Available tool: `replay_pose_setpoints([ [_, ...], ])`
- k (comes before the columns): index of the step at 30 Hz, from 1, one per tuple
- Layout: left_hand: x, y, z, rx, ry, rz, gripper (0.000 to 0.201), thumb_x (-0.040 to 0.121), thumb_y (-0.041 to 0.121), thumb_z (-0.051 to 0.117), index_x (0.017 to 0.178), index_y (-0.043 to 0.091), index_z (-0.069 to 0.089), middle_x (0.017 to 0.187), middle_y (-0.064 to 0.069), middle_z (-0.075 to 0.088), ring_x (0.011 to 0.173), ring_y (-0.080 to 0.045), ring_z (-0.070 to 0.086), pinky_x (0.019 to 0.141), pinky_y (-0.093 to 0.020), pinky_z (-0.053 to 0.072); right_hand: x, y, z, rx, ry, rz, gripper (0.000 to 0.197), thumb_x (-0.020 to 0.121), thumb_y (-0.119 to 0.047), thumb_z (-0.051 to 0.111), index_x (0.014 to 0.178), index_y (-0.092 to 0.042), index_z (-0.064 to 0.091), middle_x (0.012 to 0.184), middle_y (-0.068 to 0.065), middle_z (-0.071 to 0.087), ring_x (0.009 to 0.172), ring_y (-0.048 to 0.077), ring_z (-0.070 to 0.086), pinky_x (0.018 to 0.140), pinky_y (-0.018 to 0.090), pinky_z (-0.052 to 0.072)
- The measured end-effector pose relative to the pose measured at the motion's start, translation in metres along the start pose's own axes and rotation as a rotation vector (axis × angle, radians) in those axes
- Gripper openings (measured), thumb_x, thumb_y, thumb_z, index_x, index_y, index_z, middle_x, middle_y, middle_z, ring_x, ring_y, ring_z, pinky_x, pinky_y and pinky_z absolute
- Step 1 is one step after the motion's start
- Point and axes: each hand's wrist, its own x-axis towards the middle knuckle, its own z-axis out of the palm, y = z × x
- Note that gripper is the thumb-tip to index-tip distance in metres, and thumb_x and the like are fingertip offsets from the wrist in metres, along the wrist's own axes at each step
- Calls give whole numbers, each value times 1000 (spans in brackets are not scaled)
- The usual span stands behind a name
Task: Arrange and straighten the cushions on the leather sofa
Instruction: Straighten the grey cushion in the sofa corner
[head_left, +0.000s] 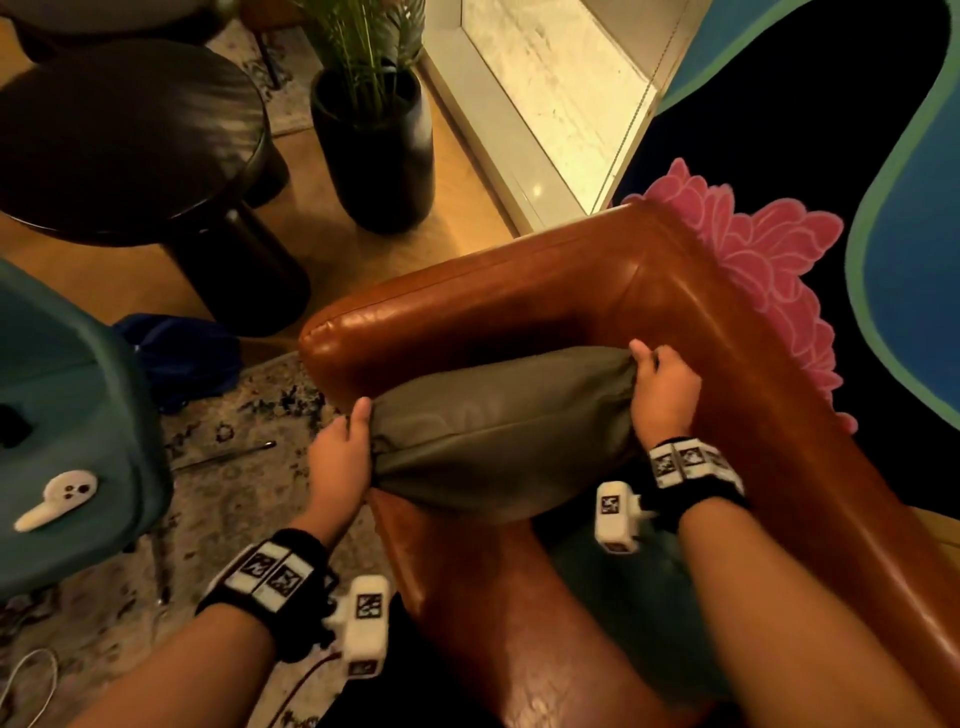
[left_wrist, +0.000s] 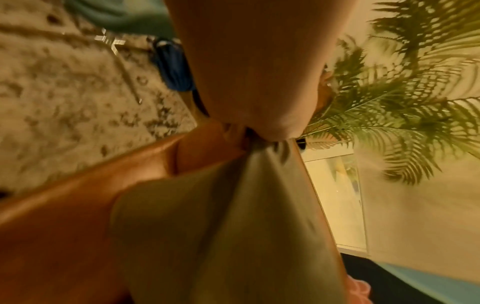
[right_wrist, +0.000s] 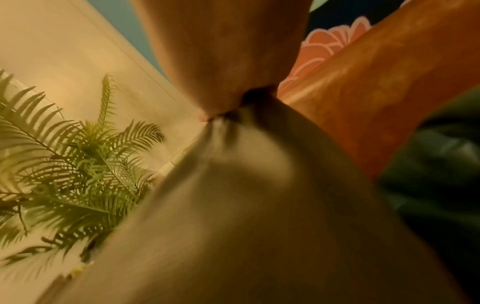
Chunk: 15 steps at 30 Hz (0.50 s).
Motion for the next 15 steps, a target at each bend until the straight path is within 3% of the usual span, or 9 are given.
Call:
replay_pose_setpoints([
  [1,-2,1,11,-8,-18,-1,49,100,49,47,82,7,63,81,-8,64,82,-30,63,67,-35,39,-16,-7,17,-140,22,15,28,98,-37,56,103,-10,62,111,21,65,111,41,60,90,45,42],
  [3,-8,-3,29,-73,-121,4,38,92,52,60,91,14,62,86,-4,68,78,-26,66,63,-34,46,-71,-38,56,-317,56,-234,62,90,-34,53,146,-11,44,147,18,48,140,40,42,109,54,34],
  [4,-11,-7,34,-84,-180,19,33,89,49,67,92,17,60,83,-3,68,72,-25,66,56,-33,47,-107,-56,69,-311,-13,-484,72,89,-34,50,154,-11,33,157,17,39,147,38,34,114,56,30],
  [6,-16,-12,36,-27,-224,44,21,90,32,68,87,17,53,74,-7,64,61,-30,62,45,-36,46,-172,-77,95,-231,-439,-906,71,94,-33,43,160,-19,23,166,6,25,154,25,22,123,52,20],
  [8,-17,-19,30,-32,-197,47,20,89,30,66,87,14,53,72,-13,63,55,-34,62,44,-38,49,-180,-61,104,-320,-589,-1008,62,99,-42,35,159,-32,23,166,0,26,155,17,16,123,52,5],
  [10,-18,-28,15,-65,-197,44,26,91,34,69,92,11,57,74,-16,65,48,-30,60,38,-31,45,-132,-23,102,-475,-419,-825,59,99,-52,28,155,-36,34,163,2,33,154,23,21,120,57,4],
  [12,-19,-38,5,-99,-245,5,30,91,38,69,101,11,61,80,-15,69,48,-25,61,38,-28,45,-69,23,89,-570,-253,-474,60,100,-56,23,156,-37,30,166,8,25,154,34,19,120,63,-2],
  [14,-20,-44,6,-146,-269,-78,38,88,47,69,103,12,64,82,-15,72,49,-22,62,40,-30,46,-24,45,62,-437,-287,-35,68,100,-61,31,160,-31,17,168,13,16,153,39,15,119,61,-4],
  [15,-20,-43,8,-154,-261,-132,44,88,51,68,100,9,66,78,-17,72,47,-22,62,40,-29,46,-10,46,53,-278,-342,155,75,99,-62,39,159,-22,19,165,18,22,151,41,22,120,57,9],
])
